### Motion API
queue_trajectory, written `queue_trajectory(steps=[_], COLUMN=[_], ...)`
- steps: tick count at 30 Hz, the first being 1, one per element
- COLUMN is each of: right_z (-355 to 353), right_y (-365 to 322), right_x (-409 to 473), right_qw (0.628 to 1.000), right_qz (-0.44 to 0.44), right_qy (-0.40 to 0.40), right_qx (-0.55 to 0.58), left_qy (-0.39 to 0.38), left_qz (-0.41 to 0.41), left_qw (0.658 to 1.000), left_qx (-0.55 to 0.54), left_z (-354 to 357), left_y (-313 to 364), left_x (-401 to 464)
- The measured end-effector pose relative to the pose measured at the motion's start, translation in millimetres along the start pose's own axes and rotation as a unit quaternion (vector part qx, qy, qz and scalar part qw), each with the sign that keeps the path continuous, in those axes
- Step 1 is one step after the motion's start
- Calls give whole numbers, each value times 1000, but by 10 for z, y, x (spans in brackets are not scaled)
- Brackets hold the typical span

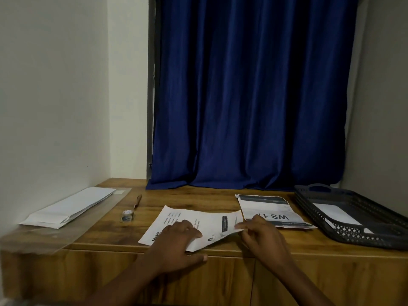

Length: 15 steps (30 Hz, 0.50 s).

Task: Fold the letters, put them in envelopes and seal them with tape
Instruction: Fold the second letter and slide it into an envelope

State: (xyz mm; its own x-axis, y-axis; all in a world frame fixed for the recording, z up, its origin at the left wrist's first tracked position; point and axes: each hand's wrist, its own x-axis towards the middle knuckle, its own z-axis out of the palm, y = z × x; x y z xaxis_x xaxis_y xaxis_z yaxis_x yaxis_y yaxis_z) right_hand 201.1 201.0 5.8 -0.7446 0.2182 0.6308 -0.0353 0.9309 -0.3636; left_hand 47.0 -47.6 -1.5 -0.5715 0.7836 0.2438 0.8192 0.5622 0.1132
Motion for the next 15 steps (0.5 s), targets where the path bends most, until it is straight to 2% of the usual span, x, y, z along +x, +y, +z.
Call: queue_trajectory(steps=[4,6,8,12,15], right_z=[34,77,124,263,388], right_y=[-207,-312,-419,-632,-776], right_x=[218,324,426,625,753], right_qw=[995,991,987,986,978], right_qz=[35,24,6,-46,-61], right_qy=[25,26,19,-7,-68], right_qx=[86,130,157,158,186], left_qy=[-11,-17,-13,23,69], left_qz=[-5,-7,-29,-72,-91], left_qw=[999,998,989,930,880], left_qx=[-40,-67,-142,-360,-461], left_z=[6,-16,-30,-94,-102], left_y=[19,17,7,-52,-143], left_x=[57,85,102,114,134])
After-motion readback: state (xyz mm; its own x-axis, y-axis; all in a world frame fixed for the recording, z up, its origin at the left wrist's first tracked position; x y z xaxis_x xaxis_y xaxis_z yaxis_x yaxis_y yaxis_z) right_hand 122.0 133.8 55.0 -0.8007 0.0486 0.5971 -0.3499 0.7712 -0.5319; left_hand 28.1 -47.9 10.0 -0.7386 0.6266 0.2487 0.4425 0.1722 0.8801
